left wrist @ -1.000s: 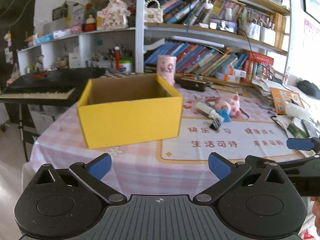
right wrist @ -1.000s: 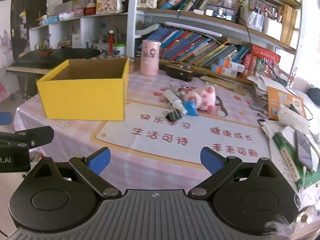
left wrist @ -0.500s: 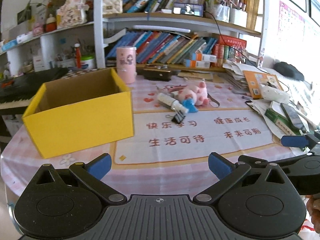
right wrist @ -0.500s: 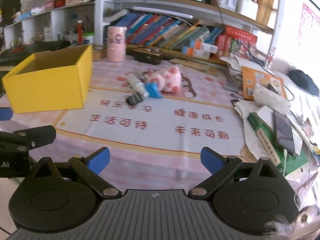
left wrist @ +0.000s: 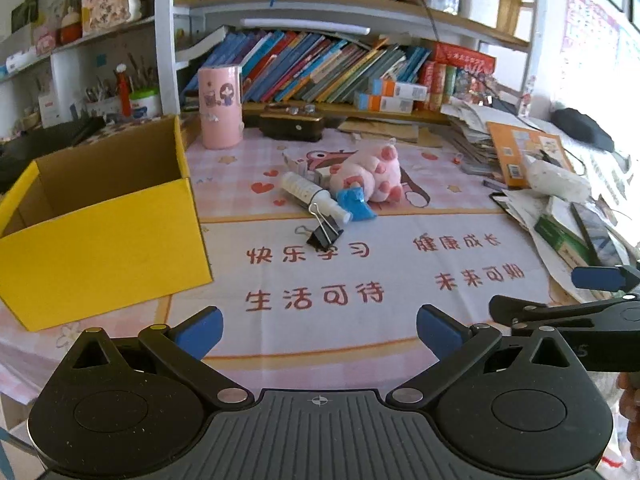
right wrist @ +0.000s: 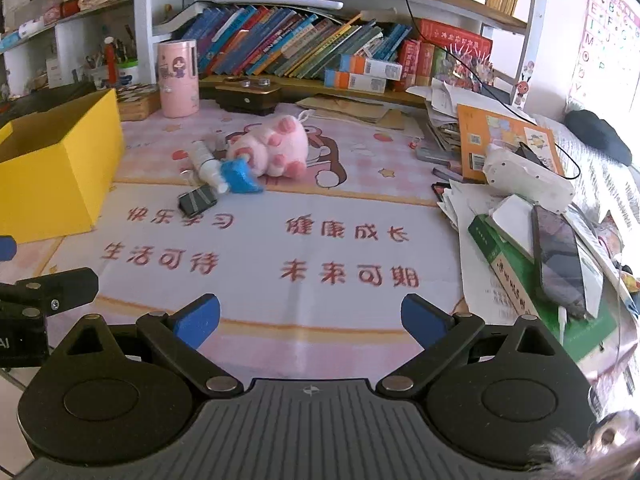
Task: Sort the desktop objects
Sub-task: 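Lower the left tool onto the black binder clip and close it while the right tool approaches the pink pig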
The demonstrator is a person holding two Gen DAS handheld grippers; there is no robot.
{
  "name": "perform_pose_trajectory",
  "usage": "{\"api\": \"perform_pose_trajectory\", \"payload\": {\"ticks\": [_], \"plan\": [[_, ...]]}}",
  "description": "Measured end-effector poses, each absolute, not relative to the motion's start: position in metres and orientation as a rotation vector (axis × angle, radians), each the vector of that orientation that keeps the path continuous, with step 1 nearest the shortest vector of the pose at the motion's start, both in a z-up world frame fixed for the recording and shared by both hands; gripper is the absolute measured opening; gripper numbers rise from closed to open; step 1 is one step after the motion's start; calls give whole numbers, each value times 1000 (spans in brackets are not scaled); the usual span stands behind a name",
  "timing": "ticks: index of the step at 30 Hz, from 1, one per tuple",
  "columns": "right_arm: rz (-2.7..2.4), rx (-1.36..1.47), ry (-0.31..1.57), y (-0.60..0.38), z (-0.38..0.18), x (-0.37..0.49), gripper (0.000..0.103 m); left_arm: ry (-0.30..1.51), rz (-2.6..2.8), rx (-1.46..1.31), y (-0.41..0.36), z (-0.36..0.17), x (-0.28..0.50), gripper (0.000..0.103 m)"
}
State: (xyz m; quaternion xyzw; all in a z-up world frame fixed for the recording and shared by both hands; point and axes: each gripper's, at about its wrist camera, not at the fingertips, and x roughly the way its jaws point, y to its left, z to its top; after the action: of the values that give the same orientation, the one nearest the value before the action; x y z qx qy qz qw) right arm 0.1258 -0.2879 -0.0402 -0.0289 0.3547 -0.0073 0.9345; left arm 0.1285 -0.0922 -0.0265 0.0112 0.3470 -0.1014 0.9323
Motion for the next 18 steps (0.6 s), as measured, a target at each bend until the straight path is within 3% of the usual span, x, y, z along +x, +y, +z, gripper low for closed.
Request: {"api": "perform_pose_trajectory", "payload": {"ticks": [18], "plan": [[133, -38, 720, -347, -39, 234, 98, 777, -46, 21, -152, -50, 210, 102]]}}
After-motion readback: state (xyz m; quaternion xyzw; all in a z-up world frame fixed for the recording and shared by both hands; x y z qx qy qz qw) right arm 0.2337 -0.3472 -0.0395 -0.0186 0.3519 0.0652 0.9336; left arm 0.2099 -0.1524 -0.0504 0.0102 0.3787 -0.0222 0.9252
